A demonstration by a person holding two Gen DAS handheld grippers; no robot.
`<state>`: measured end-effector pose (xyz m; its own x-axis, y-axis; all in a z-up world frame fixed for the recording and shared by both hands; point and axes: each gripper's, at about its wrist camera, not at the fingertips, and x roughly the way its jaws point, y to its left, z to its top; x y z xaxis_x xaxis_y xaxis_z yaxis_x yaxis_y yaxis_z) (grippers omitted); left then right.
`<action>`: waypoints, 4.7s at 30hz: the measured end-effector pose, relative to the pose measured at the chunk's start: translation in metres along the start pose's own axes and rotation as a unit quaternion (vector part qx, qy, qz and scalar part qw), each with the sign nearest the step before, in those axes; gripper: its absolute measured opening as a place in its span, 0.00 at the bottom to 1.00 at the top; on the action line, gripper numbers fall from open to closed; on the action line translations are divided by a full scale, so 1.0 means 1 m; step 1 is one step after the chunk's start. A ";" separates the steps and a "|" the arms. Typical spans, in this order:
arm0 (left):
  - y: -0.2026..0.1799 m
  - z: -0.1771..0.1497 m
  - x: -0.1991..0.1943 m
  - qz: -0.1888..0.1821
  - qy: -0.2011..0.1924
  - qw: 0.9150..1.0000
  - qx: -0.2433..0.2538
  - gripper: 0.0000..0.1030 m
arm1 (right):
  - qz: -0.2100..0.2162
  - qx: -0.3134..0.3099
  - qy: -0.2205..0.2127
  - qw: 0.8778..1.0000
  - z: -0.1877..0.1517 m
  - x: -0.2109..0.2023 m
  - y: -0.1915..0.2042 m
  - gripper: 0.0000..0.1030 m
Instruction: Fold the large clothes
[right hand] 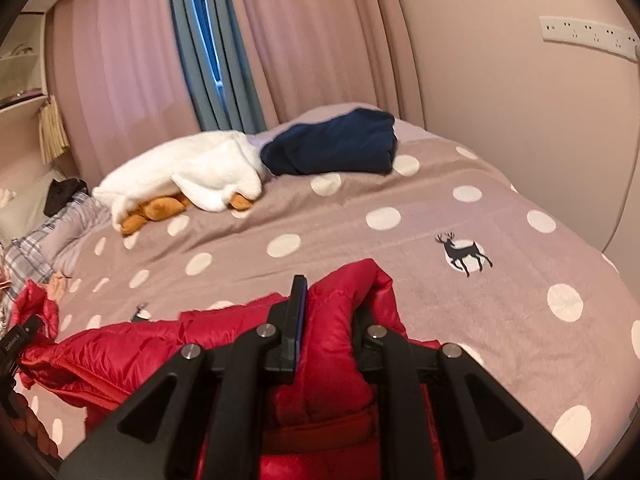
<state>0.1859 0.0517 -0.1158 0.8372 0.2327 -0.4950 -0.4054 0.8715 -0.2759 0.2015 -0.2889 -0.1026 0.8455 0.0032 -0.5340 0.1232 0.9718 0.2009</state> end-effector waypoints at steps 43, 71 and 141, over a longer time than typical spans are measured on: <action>0.029 -0.001 0.003 0.007 0.005 0.997 -0.080 0.80 | -0.028 0.018 0.003 0.999 -0.005 0.012 -0.024 0.94; -0.005 -0.040 0.031 -0.043 0.030 0.997 0.055 0.26 | -0.003 -0.043 0.031 0.999 -0.027 0.039 0.000 0.12; -0.026 -0.077 0.023 -0.073 0.105 0.991 0.040 0.77 | 0.024 -0.096 0.075 0.992 -0.092 0.067 0.055 0.82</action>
<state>0.1875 0.0007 -0.1835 0.7866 0.0137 -0.6173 -0.2481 0.9225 -0.2957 0.2177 -0.2134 -0.2028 0.7595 0.0719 -0.6466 -0.0292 0.9966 0.0765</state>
